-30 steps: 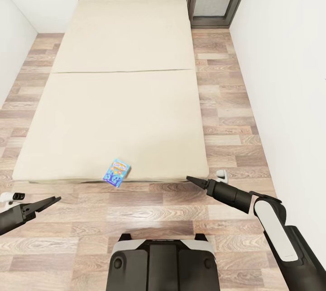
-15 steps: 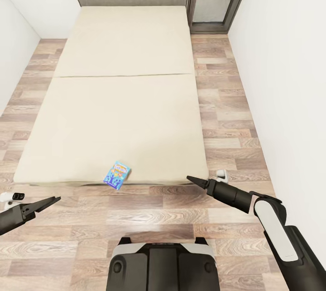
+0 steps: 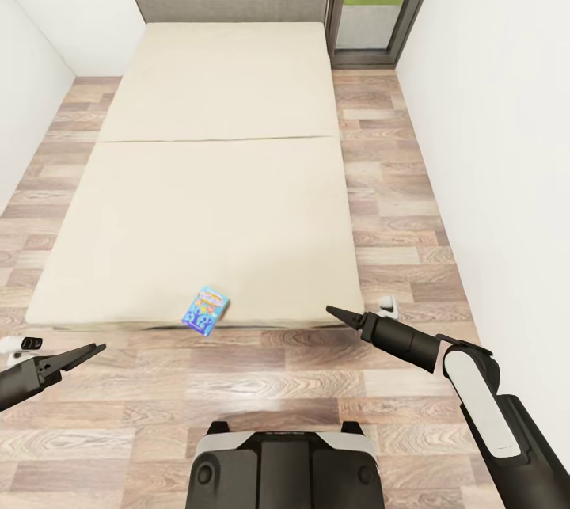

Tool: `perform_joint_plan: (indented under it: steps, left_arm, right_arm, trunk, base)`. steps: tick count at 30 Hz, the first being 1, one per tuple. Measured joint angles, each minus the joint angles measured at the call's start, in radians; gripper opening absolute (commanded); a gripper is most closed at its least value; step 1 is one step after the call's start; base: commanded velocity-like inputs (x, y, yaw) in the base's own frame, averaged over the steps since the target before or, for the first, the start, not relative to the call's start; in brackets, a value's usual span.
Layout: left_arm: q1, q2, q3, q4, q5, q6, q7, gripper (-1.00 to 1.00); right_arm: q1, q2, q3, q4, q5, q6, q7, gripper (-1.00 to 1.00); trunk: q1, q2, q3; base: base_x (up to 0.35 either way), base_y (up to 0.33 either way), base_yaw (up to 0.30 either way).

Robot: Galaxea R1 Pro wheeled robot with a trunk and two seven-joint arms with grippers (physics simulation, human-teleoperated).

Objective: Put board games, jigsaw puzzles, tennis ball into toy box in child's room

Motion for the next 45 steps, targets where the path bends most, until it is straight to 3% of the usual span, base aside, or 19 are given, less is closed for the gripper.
perform_joint_plan:
  steps: [45]
  left_arm:
    - [0.0,-0.001,-0.003,0.001,-0.001,0.0,0.007,1.0]
  right_arm:
    - [0.0,0.001,0.001,0.0,0.0,-0.002,-0.003,1.0]
  trunk:
    - [0.0,0.0,0.074]
  base:
    - [0.0,0.0,0.0]
